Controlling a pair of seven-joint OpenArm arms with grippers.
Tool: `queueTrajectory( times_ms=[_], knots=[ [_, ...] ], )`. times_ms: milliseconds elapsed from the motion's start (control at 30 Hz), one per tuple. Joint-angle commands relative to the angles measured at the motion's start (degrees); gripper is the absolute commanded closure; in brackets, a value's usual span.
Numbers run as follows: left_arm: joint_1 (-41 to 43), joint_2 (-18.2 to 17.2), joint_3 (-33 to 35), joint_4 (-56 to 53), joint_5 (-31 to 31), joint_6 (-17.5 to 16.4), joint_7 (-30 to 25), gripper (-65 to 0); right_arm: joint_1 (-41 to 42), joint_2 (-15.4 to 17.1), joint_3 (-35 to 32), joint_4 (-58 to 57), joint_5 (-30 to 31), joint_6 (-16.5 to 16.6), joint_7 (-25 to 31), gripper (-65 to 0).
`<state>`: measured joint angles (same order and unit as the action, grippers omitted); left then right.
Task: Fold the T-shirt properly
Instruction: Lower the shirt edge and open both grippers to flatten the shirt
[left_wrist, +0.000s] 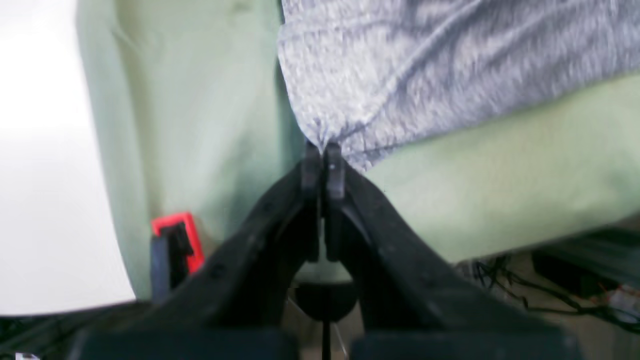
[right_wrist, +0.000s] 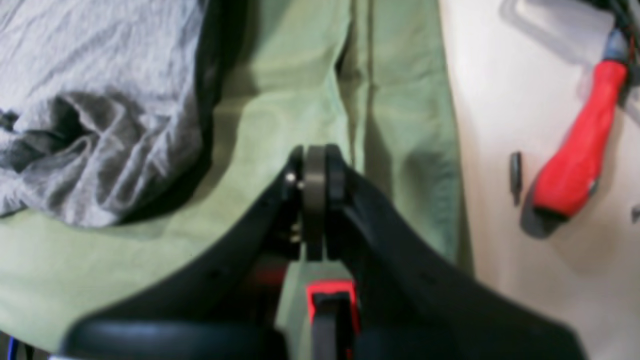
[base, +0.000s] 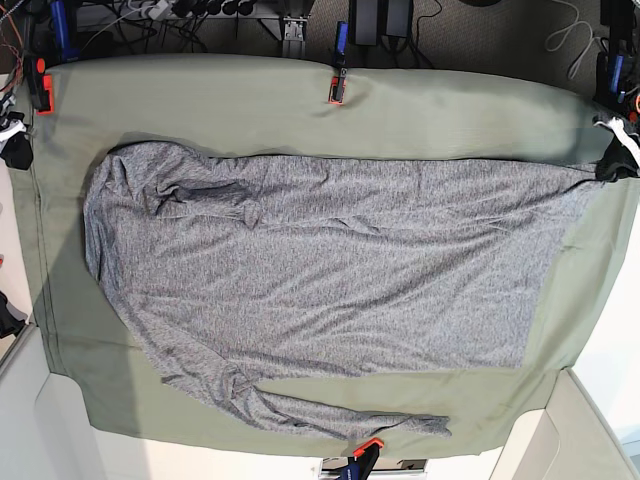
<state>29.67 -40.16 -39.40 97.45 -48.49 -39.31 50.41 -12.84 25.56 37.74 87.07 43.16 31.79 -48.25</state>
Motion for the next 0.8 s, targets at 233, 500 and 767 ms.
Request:
queueTrajectory(
  times_ms=[233, 500, 767],
  knots=[
    [1.3, -1.4, -0.8, 0.7, -0.6, -0.7, -1.7, 0.0, -2.0, 1.4, 0.5, 1.0, 2.0, 0.2, 1.1, 0.0],
    [1.3, -1.4, -0.8, 0.7, -1.0, -0.7, -2.6, 0.0, 0.1, 0.1, 0.4, 1.0, 7.0, 1.0, 1.1, -8.1],
    [1.1, -0.8, -0.7, 0.7, -3.2, -0.7, -2.6, 0.0, 2.1, -3.9, -1.6, 1.0, 7.6, 1.0, 1.1, -34.5]
  ],
)
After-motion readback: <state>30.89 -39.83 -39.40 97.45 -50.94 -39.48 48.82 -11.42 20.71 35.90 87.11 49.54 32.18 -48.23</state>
